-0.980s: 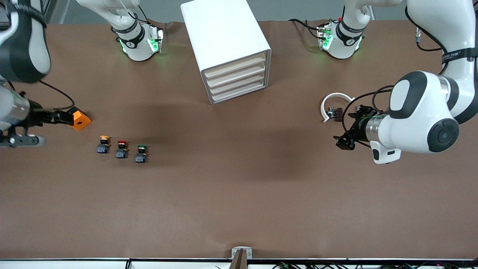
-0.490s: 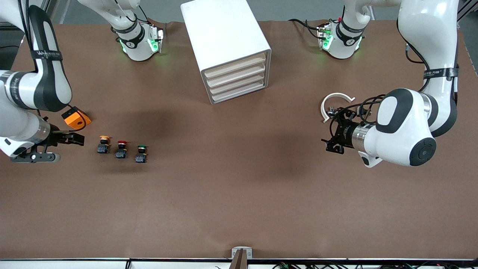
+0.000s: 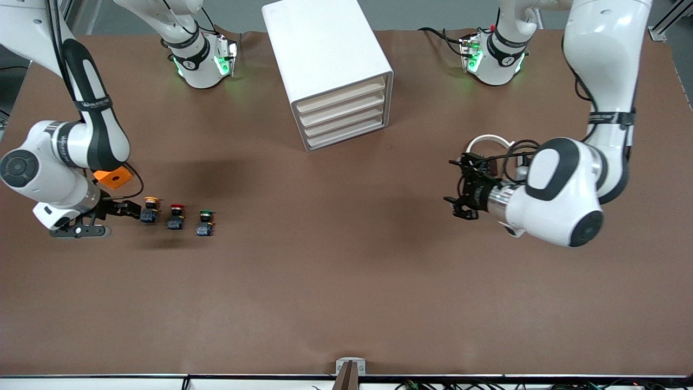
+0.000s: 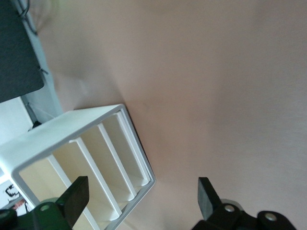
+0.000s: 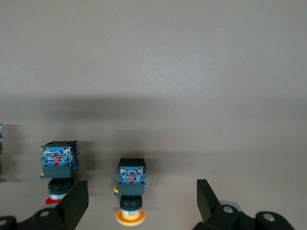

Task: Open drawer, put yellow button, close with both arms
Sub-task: 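Grasp the yellow button with the right gripper while the left gripper approaches the cabinet, then lift the button with the right gripper while the left gripper grasps the drawer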

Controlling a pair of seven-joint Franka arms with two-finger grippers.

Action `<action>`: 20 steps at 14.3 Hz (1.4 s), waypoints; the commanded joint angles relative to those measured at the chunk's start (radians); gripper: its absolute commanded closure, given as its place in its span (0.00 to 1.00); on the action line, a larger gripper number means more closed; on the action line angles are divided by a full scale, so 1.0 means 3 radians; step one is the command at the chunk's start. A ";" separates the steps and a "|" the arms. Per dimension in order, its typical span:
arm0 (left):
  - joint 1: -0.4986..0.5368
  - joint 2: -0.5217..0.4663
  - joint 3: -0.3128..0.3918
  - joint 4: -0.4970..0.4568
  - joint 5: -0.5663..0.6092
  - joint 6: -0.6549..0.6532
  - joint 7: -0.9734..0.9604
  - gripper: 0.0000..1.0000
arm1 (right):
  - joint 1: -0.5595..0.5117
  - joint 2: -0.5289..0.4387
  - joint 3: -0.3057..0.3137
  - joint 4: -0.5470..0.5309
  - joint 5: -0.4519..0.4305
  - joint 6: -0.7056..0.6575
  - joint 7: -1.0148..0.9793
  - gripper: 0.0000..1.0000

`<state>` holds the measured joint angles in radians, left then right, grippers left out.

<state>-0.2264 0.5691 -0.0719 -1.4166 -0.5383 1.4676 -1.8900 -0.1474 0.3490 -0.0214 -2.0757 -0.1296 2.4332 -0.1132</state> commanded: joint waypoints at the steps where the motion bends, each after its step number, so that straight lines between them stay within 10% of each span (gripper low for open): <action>1: -0.0084 0.0051 0.0009 0.0074 -0.0173 -0.0055 -0.0464 0.00 | -0.0051 0.0084 0.0056 -0.0107 -0.0043 0.0183 0.0029 0.00; 14: -0.0028 0.0348 0.0030 0.0079 -0.0736 -0.0306 -0.0878 0.00 | -0.0081 0.0396 0.0066 -0.0158 0.0043 0.0367 0.0030 0.01; 20: -0.0033 0.0578 0.0030 0.0084 -0.1074 -0.0300 -0.1159 0.00 | -0.0056 0.0437 0.0066 -0.0117 0.0064 0.0347 0.0030 0.81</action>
<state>-0.2454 0.7069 -0.0664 -1.4157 -0.8150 1.3958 -2.2019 -0.1488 0.4818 -0.0193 -2.1142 -0.1234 2.5346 -0.1085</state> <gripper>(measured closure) 0.000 0.480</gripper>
